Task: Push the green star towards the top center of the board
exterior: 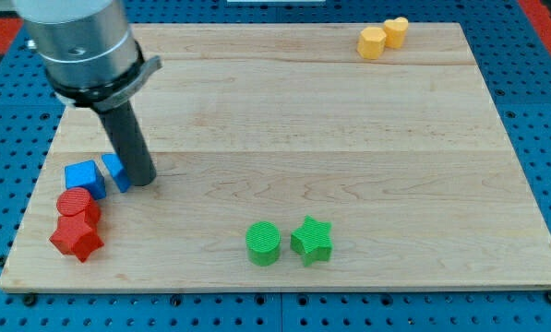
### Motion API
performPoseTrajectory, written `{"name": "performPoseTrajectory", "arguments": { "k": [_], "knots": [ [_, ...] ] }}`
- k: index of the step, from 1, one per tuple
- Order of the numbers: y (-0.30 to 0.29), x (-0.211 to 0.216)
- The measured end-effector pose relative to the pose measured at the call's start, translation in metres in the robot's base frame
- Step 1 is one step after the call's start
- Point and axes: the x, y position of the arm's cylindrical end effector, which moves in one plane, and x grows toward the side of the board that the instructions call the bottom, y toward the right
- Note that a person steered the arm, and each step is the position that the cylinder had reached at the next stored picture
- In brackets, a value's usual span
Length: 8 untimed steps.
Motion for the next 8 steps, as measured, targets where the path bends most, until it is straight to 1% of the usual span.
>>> {"name": "performPoseTrajectory", "arguments": {
  "k": [1, 2, 3, 4, 6, 7, 8],
  "knots": [
    [-0.013, 0.001],
    [0.022, 0.024],
    [0.03, 0.091],
    [0.09, 0.132],
    [0.196, 0.13],
    [0.215, 0.102],
    [0.195, 0.03]
  ]
}}
